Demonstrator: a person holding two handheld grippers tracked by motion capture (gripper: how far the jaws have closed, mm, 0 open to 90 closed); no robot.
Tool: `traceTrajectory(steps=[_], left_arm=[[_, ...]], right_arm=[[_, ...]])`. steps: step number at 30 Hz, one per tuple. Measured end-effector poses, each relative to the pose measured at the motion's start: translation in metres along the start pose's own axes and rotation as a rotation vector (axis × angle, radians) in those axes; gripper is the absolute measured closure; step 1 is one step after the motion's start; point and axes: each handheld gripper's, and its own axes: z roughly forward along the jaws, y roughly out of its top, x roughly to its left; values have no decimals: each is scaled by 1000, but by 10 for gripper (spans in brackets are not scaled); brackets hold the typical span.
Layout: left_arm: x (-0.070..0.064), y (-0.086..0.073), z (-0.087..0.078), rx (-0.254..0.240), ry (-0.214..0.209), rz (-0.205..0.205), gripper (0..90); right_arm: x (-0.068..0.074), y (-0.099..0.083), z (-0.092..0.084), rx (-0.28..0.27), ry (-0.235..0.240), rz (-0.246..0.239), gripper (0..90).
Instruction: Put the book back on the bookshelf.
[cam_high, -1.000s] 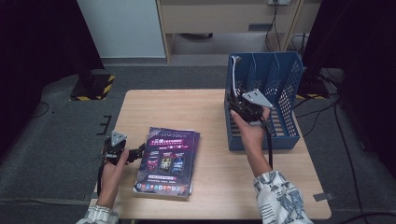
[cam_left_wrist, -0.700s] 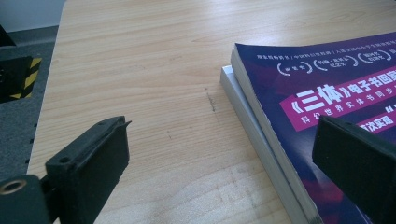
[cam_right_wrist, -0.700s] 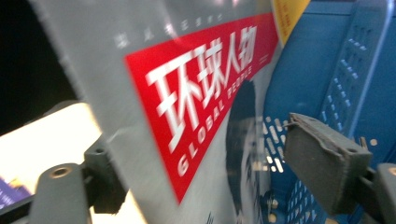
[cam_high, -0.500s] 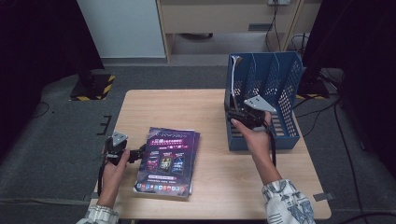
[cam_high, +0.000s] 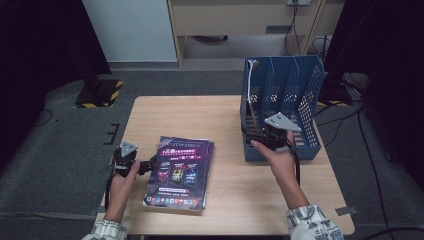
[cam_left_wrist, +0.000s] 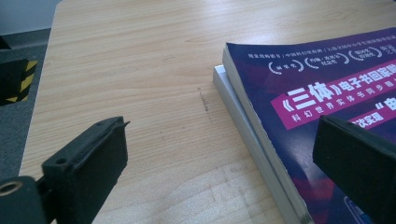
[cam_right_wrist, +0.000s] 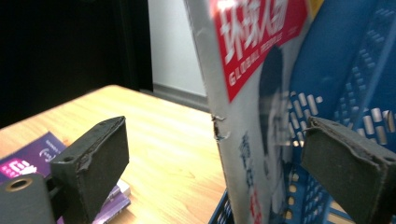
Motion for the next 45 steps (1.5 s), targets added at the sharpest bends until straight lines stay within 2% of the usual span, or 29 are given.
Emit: traceTrajectory(steps=[4, 5, 7, 8, 9, 10, 11, 13, 14, 15, 16, 17, 18, 19, 20, 21, 22, 23, 25, 26, 30, 34, 35, 36, 37, 41, 45], left_arm=[[-1, 1, -3, -3, -4, -2, 47], [-1, 1, -6, -10, -12, -4, 54], [-2, 2, -9, -13, -22, -2, 62], [-3, 2, -10, -13, -29, 12, 80], [-4, 1, -12, -12, -44, 8, 97], [-4, 1, -12, -12, -44, 8, 109], [-4, 1, -13, -13, -54, 5, 109], [-6, 0, -15, -4, -65, 5, 161], [-9, -1, -16, 4, -72, 10, 161], [-11, -1, -17, 9, -81, 23, 173], [-13, -1, -18, 12, -88, 31, 173], [-17, 0, -18, 8, -113, 34, 194], [-17, 0, -18, 8, -113, 34, 208], [-21, 0, -15, 17, -127, 52, 239], [-21, 0, -15, 17, -127, 52, 277], [-25, -1, -7, 52, -147, 71, 291], [-25, -1, -7, 52, -147, 71, 292], [-29, -2, -1, 79, -151, 86, 298], [-31, -2, 2, 85, -144, 89, 297], [-34, -2, 5, 90, -138, 80, 263], [-37, -3, 10, 88, -146, 58, 218], [-36, -4, 12, 93, -162, 33, 187], [-35, -5, 13, 93, -168, 24, 178], [-35, -5, 13, 95, -175, 22, 178], [-37, -5, 14, 85, -198, 17, 219], [-38, -5, 14, 86, -194, 15, 225], [-39, -5, 12, 85, -181, 34, 234]], right_arm=[[4, -2, -7, 3, 11, 5, 89], [9, -7, -12, 15, 37, -8, 115], [11, -9, -14, 20, 40, -8, 127], [14, -12, -18, 29, 42, -17, 158], [19, -18, -24, 38, 52, -26, 234], [21, -20, -26, 37, 61, -27, 265], [21, -20, -26, 37, 61, -27, 265], [32, -24, -31, 47, 90, -53, 295], [32, -24, -31, 47, 90, -53, 295], [40, -28, -31, 51, 112, -55, 322], [40, -28, -31, 51, 112, -55, 322], [49, -33, -28, 65, 137, -62, 358], [49, -33, -28, 65, 137, -62, 358], [56, -38, -24, 84, 164, -77, 425], [56, -38, -24, 84, 164, -77, 425], [64, -45, -18, 108, 188, -97, 520], [64, -45, -18, 108, 188, -97, 520], [70, -52, -14, 140, 220, -115, 568], [72, -54, -12, 151, 224, -116, 577], [78, -60, -8, 182, 245, -106, 590], [87, -66, -1, 212, 264, -132, 550], [92, -71, 4, 231, 272, -134, 487], [94, -75, 7, 263, 279, -123, 425], [94, -75, 7, 263, 279, -123, 425], [95, -79, 11, 293, 293, -113, 388], [98, -83, 15, 314, 317, -91, 363], [102, -84, 19, 332, 339, -71, 350]])
